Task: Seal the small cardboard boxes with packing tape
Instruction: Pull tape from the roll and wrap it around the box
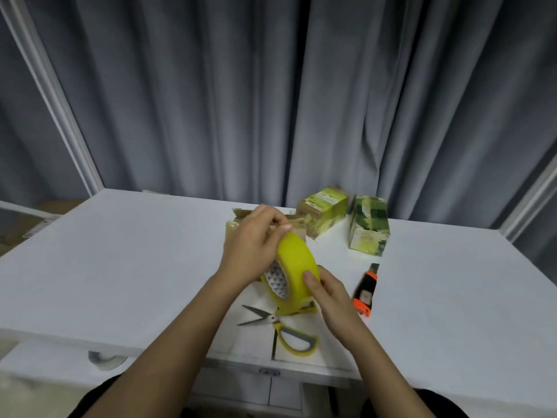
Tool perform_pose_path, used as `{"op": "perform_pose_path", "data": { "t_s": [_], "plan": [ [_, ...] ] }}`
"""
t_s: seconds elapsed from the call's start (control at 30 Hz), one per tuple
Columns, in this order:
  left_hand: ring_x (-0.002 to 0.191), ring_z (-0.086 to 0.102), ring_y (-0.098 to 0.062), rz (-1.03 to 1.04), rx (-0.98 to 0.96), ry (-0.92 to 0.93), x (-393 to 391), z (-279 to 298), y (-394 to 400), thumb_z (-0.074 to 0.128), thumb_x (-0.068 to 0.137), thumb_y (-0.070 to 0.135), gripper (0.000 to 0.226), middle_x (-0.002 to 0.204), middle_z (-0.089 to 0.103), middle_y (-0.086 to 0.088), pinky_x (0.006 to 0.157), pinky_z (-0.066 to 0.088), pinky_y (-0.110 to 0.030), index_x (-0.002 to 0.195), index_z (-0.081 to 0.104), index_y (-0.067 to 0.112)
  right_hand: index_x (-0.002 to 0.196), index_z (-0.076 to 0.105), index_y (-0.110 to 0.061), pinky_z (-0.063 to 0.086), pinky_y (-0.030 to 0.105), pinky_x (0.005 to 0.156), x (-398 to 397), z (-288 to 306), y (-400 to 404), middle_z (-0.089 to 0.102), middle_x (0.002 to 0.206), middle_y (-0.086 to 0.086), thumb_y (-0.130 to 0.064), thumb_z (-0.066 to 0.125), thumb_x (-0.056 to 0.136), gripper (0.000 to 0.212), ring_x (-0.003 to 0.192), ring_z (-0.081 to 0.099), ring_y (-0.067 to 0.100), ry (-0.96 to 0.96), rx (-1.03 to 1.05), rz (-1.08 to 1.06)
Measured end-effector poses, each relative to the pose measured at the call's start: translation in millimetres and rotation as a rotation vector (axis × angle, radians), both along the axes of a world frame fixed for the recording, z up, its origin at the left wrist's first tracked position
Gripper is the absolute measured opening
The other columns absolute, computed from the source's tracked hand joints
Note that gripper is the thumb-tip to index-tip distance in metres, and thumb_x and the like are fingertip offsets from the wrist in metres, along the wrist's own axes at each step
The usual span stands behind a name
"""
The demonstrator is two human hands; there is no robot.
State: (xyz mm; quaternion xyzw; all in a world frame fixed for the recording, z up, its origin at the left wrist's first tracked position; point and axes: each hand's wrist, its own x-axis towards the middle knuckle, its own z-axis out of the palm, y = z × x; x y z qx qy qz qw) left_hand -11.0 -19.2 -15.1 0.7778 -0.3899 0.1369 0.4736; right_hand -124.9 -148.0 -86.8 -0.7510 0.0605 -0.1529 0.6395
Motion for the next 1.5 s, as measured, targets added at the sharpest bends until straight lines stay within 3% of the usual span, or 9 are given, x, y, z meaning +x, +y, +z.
{"op": "perform_pose_path", "data": {
  "t_s": [0.07,0.17,0.3,0.47,0.63,0.9,1.03,1.2,1.5],
  "plan": [
    [0.077,0.053,-0.003,0.007,-0.024,0.037,-4,7,-7,0.060,0.091,0.023,0.011,0.087,0.055,0.011,0.071,0.044,-0.026,0.082,0.054,0.026,0.096,0.059,0.002,0.046,0.034,0.074,-4,9,2,0.058,0.096,0.029,-0.050,0.054,0.087,0.053,0.082,0.057,0.020,-0.046,0.042,-0.065],
    [0.077,0.052,0.000,0.021,-0.133,0.113,-10,22,-13,0.061,0.091,0.020,0.016,0.086,0.056,0.005,0.071,0.039,-0.020,0.077,0.052,0.024,0.086,0.065,-0.016,0.049,0.022,0.066,-3,29,0,0.067,0.082,0.007,-0.057,0.063,0.080,0.042,0.073,0.061,0.012,-0.127,0.076,-0.225],
    [0.080,0.053,-0.004,0.018,-0.277,0.081,-20,53,-16,0.061,0.090,0.018,0.023,0.086,0.058,0.002,0.074,0.041,-0.016,0.073,0.050,0.030,0.090,0.068,-0.015,0.047,0.035,0.072,13,52,-17,0.068,0.083,0.000,-0.071,0.059,0.075,0.059,0.081,0.061,0.018,0.042,-0.260,-0.381],
    [0.082,0.056,-0.007,0.098,-0.414,0.443,6,42,-1,0.062,0.090,0.023,0.014,0.084,0.061,0.010,0.070,0.042,-0.015,0.078,0.057,0.027,0.089,0.058,-0.054,0.046,0.025,0.068,15,80,-44,0.061,0.089,-0.025,-0.074,0.066,0.063,0.034,0.089,0.057,-0.001,0.032,-0.369,-0.406],
    [0.097,0.057,-0.009,0.039,-0.321,0.569,39,22,9,0.054,0.093,0.039,0.007,0.103,0.061,0.009,0.073,0.044,-0.020,0.096,0.057,0.033,0.080,0.066,-0.053,0.051,0.028,0.076,36,100,-49,0.065,0.083,-0.034,-0.070,0.064,0.068,0.021,0.088,0.061,-0.003,-0.003,-0.488,-0.349],
    [0.124,0.043,-0.016,-0.117,-0.029,0.565,72,-4,22,0.079,0.068,0.043,0.071,0.135,0.038,0.010,0.092,0.051,-0.032,0.117,0.028,0.047,0.091,0.070,-0.042,0.050,0.030,0.070,81,122,-56,0.066,0.095,-0.015,-0.073,0.060,0.071,0.037,0.088,0.059,0.013,0.110,-0.767,-0.344],
    [0.141,0.017,-0.021,-0.031,0.047,0.450,94,-20,15,0.083,0.070,0.031,0.079,0.141,0.028,0.011,0.113,0.026,-0.052,0.114,0.020,0.047,0.082,0.067,-0.041,0.052,0.035,0.073,102,134,-58,0.064,0.092,-0.011,-0.069,0.061,0.073,0.030,0.088,0.058,0.015,0.183,-0.824,-0.271],
    [0.145,-0.010,-0.024,0.049,0.292,0.326,118,-42,8,0.078,0.076,0.030,0.082,0.153,0.023,0.007,0.116,0.001,-0.038,0.115,0.009,0.052,0.090,0.072,-0.038,0.053,0.038,0.078,120,143,-63,0.064,0.098,-0.011,-0.068,0.062,0.074,0.035,0.092,0.057,0.016,0.230,-0.807,-0.214],
    [0.119,0.028,-0.008,0.146,0.264,0.355,133,-69,10,0.074,0.080,0.025,0.076,0.117,0.053,0.006,0.095,0.028,-0.022,0.126,0.015,0.042,0.084,0.074,-0.034,0.050,0.024,0.063,153,132,-53,0.063,0.086,-0.022,-0.065,0.066,0.073,0.033,0.076,0.058,0.003,0.270,-0.804,-0.083]
  ]
}}
